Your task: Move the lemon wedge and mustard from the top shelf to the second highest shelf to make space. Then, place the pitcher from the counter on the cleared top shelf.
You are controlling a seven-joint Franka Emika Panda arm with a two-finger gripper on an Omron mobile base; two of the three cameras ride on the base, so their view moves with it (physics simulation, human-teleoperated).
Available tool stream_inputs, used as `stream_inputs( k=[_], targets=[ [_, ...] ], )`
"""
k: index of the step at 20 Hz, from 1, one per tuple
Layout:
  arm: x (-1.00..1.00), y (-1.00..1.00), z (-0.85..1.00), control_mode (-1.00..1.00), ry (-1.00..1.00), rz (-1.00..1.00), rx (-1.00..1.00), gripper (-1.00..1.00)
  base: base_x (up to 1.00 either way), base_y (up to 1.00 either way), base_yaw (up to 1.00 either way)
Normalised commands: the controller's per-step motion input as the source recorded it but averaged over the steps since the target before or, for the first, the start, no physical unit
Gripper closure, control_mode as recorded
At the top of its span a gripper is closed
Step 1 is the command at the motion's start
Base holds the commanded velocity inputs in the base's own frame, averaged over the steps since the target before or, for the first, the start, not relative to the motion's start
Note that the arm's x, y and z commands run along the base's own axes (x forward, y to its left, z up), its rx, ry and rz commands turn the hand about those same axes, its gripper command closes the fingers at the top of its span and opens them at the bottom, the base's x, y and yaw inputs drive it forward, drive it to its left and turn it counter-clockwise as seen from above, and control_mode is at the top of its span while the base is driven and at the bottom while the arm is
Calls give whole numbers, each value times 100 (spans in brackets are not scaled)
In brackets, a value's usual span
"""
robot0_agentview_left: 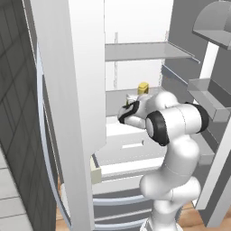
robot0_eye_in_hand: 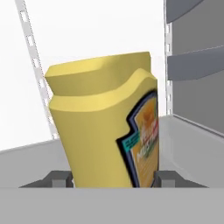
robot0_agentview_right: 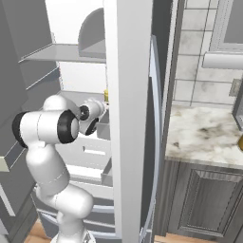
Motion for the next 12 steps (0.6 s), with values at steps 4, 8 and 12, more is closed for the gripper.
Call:
stream_inputs(
  k=[4,8,12],
  targets=[
    [38,-2,-16,-100,0,0,0,100,0,0,0],
    [35,-10,-25,-100,0,0,0,100,0,0,0],
    [37,-12,-25,-100,0,0,0,100,0,0,0]
  ],
)
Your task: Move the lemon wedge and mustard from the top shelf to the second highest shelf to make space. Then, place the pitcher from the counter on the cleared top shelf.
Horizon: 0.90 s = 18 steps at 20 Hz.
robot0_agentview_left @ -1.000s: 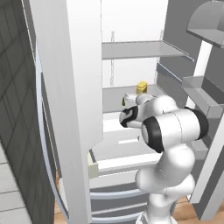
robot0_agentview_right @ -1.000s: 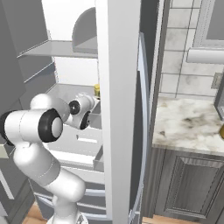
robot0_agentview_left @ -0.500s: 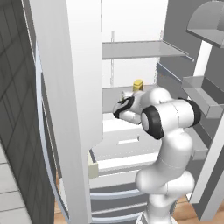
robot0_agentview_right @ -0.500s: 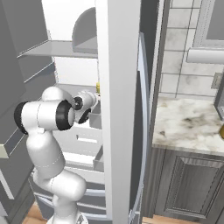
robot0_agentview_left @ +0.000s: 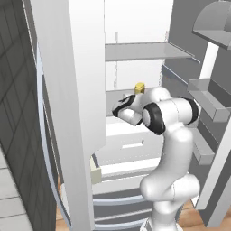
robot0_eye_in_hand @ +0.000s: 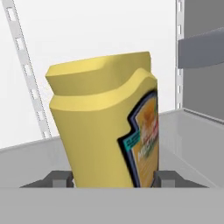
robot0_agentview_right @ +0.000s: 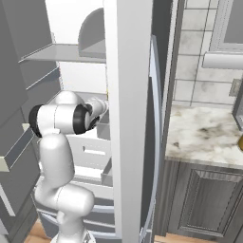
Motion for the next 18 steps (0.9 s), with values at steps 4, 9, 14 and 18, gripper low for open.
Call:
stream_inputs(
  k=[4,9,14,18],
  targets=[
    [36,-16,-25,-100,0,0,0,100,0,0,0],
    [36,-13,-29,-100,0,0,0,100,0,0,0],
    [30,-9,-36,-100,0,0,0,100,0,0,0],
    [21,-3,-38,-100,0,0,0,-100,0,0,0]
  ],
)
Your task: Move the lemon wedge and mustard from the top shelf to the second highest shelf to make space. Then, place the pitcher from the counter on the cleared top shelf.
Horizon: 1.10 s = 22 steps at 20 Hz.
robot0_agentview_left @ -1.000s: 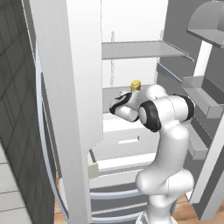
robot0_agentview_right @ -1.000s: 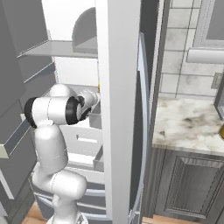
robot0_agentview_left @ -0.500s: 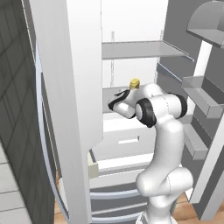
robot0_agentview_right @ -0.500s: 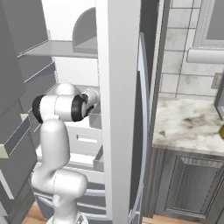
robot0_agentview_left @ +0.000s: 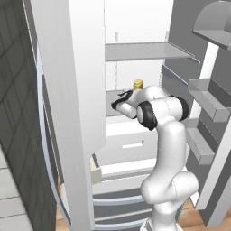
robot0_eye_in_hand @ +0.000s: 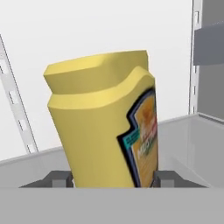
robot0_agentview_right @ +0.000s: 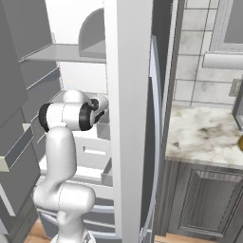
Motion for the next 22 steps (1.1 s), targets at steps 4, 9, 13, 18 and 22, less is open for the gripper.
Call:
stream_inputs(
  k=[4,9,13,18,22],
  targets=[
    [4,0,-26,-100,0,0,0,-100,0,0,0],
    [-1,0,-2,-100,0,0,0,-100,0,0,0],
    [-15,0,0,-100,0,0,0,-100,0,0,0],
    [-32,1,0,-100,-2,0,0,-100,0,0,0],
    [-55,18,7,-100,-4,0,-3,-100,0,0,0]
  ],
)
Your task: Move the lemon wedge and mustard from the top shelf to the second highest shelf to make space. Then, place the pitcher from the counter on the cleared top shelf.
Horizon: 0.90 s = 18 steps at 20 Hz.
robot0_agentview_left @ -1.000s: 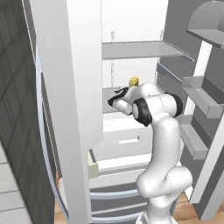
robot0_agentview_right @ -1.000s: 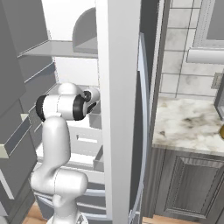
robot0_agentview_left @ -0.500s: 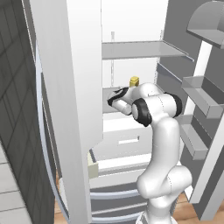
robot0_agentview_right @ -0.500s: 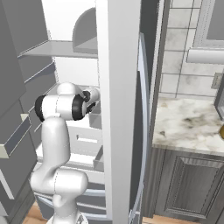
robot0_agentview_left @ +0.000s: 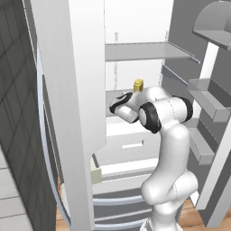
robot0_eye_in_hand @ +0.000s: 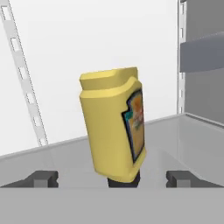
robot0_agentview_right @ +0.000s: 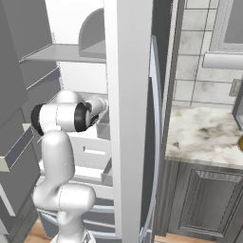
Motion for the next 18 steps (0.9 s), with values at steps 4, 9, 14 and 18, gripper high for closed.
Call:
stream_inputs(
  k=[4,9,14,18],
  targets=[
    [-62,27,18,-100,-3,3,-5,-100,0,0,0],
    [-69,19,37,-100,0,3,-5,-100,0,0,0],
    [-66,17,53,-100,0,0,-5,-100,0,0,0],
    [-67,26,61,-100,0,0,-7,-100,0,0,0]
  ],
)
